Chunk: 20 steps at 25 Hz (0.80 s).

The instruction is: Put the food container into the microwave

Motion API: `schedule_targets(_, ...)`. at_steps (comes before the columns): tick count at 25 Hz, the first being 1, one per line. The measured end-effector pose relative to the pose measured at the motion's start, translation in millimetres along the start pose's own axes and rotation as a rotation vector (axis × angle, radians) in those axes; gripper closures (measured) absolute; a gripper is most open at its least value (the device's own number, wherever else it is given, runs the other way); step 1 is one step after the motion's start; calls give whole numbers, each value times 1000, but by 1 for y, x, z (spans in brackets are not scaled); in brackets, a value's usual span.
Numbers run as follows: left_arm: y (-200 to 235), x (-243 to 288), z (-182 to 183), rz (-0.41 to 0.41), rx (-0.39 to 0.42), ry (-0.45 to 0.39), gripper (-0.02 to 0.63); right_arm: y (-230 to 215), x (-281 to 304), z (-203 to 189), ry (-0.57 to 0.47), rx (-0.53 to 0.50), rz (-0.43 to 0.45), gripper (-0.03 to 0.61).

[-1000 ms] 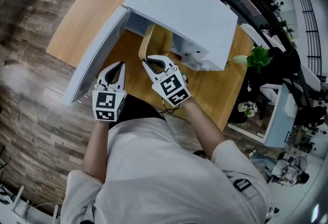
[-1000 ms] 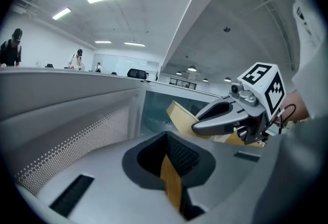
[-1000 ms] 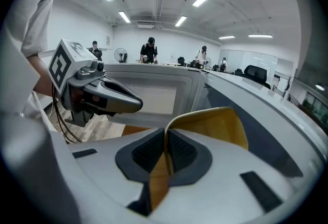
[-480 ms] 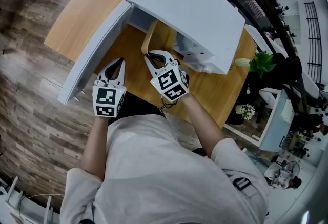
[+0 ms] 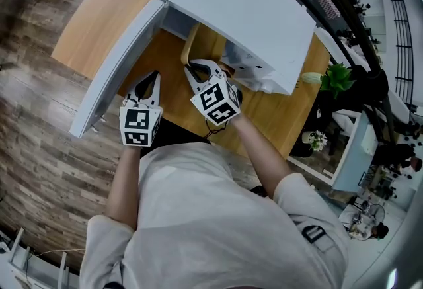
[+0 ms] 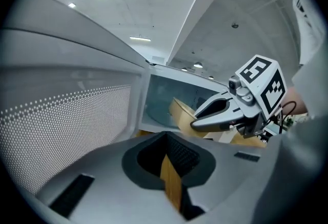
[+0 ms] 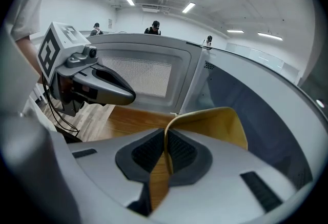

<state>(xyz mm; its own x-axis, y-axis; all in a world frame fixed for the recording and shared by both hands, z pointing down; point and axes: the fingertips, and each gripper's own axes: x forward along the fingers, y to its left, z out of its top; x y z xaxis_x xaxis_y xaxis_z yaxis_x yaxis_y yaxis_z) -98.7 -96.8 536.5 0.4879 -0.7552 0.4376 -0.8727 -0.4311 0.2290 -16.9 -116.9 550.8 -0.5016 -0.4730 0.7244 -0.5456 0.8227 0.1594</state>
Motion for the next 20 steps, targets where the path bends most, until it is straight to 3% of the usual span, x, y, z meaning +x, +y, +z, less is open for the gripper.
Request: schedule_targets(20,11,9,-11,36,-38,25,601,-15,23,-1,40,-60,6,549)
